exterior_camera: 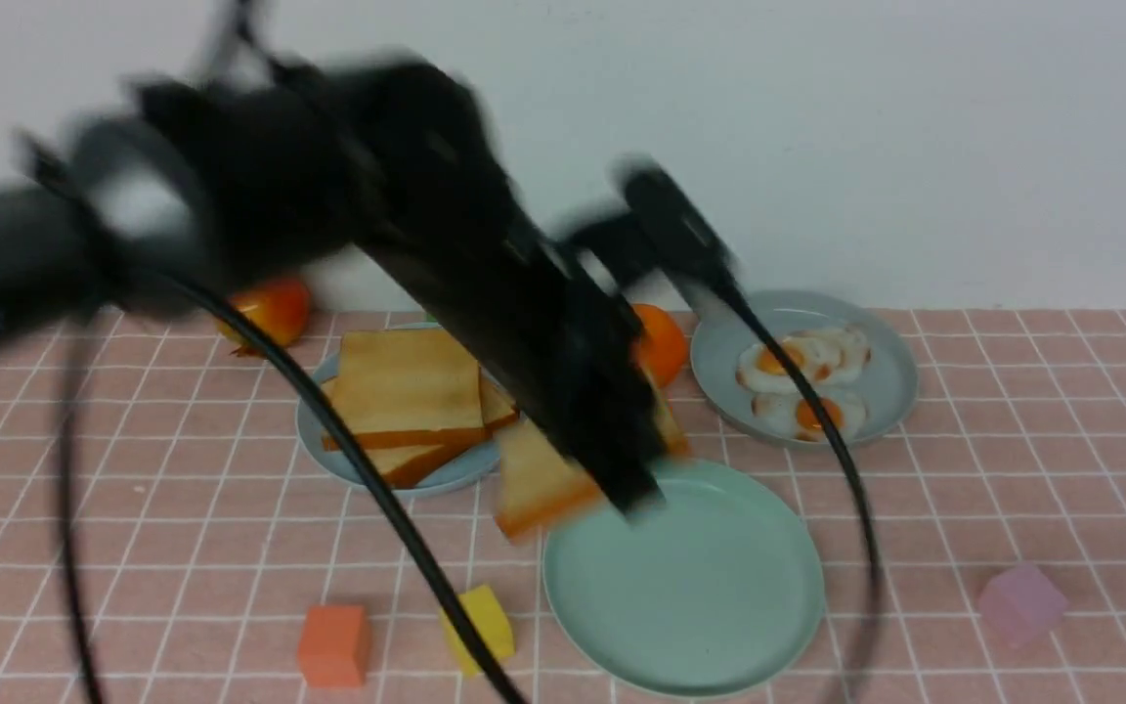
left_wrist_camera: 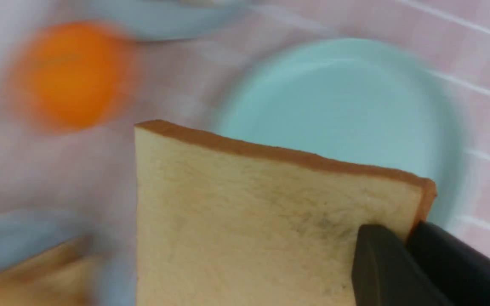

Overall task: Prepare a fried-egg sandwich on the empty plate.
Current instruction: Use the left arm to put a slice of bread into the empty plate in the middle

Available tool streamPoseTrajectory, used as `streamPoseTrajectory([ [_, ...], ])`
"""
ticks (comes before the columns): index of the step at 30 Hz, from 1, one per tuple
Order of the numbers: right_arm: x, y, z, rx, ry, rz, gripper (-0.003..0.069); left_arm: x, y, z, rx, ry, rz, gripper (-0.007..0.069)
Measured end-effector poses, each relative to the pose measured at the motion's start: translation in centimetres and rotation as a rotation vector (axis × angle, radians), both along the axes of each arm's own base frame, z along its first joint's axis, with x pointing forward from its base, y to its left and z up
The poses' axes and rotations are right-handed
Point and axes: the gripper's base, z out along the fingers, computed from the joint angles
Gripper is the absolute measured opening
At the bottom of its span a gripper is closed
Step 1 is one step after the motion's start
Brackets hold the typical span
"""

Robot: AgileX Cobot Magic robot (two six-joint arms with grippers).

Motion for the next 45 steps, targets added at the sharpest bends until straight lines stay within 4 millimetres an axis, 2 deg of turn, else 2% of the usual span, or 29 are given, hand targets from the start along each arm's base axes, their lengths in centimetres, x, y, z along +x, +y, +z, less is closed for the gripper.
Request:
streamPoseTrajectory([
  [1, 0.0, -0.1, -0.1, -0.011, 0.006, -0.002, 0.0022, -1.2, -2.0, -1.9, 0.055, 0.004, -0.07, 0.0092],
  [2, 0.0, -0.1, -0.1, -0.016, 0.008, -0.003, 0.0023, -1.7, -2.9, -2.7, 0.071, -0.003, -0.096, 0.0092],
  [3, 0.0, -0.1, -0.1, -0.016, 0.008, -0.003, 0.0023, -1.8, -3.1, -2.9, 0.08, -0.007, -0.102, 0.0092],
  [4, 0.0, -0.1, -0.1, -0.018, 0.009, -0.004, 0.0025, -2.4, -4.4, -4.4, 0.112, -0.027, -0.139, 0.009],
  [7, -0.1, -0.1, -0.1, -0.019, 0.01, -0.003, 0.0027, -2.5, -5.5, -5.6, 0.132, -0.061, -0.149, 0.0089],
  [19, -0.4, 0.0, -0.4, -0.024, 0.056, 0.023, 0.0033, -1.6, -6.2, -6.9, 0.117, -0.109, -0.117, 0.0089],
  [22, -0.4, 0.1, -0.4, -0.016, 0.057, 0.027, 0.0033, -1.6, -6.1, -7.0, 0.121, -0.105, -0.118, 0.0112],
  [30, -0.5, 0.2, -0.3, -0.004, 0.059, 0.035, 0.0033, -1.7, -6.1, -6.9, 0.092, -0.042, -0.017, 0.0417],
  [32, -0.4, 0.2, -0.3, -0.001, 0.064, 0.035, 0.0033, -1.9, -5.9, -6.1, 0.077, -0.02, 0.022, 0.0491],
  [33, -0.4, 0.2, -0.3, 0.0, 0.065, 0.035, 0.0033, -1.9, -5.9, -5.9, 0.073, -0.02, 0.026, 0.0496],
  [34, -0.2, 0.3, -0.4, 0.009, 0.084, 0.025, 0.0033, -2.1, -5.6, -4.7, 0.052, -0.008, 0.058, 0.0517],
  [36, 0.1, 0.3, -0.4, 0.015, 0.104, 0.015, 0.0033, -2.5, -5.2, -2.9, 0.014, 0.004, 0.106, 0.051],
  [38, 1.3, 0.5, -0.6, 0.006, 0.159, -0.01, 0.0033, -3.9, -3.6, 1.9, -0.087, 0.006, 0.186, 0.043],
  [40, 2.9, 0.6, -0.9, -0.021, 0.209, -0.035, 0.0033, -6.0, -1.2, 7.0, -0.221, -0.007, 0.26, 0.0282],
  [41, 3.7, 0.7, -1.1, -0.028, 0.229, -0.044, 0.0033, -7.0, -0.1, 8.8, -0.27, -0.026, 0.27, 0.0219],
  [42, 4.7, 0.8, -1.3, -0.037, 0.247, -0.055, 0.0033, -7.8, 0.8, 10.0, -0.304, -0.036, 0.278, 0.017],
  [43, 6.6, 1.1, -1.7, -0.047, 0.276, -0.073, 0.0033, -9.8, 3.1, 12.1, -0.373, -0.063, 0.288, 0.0062],
  [44, 7.7, 1.4, -2.0, -0.05, 0.296, -0.081, 0.0033, -11.0, 4.4, 13.0, -0.409, -0.074, 0.293, 0.002],
  [45, 8.0, 1.4, -2.0, -0.05, 0.3, -0.083, 0.0033, -11.5, 5.0, 13.3, -0.423, -0.079, 0.293, 0.0013],
])
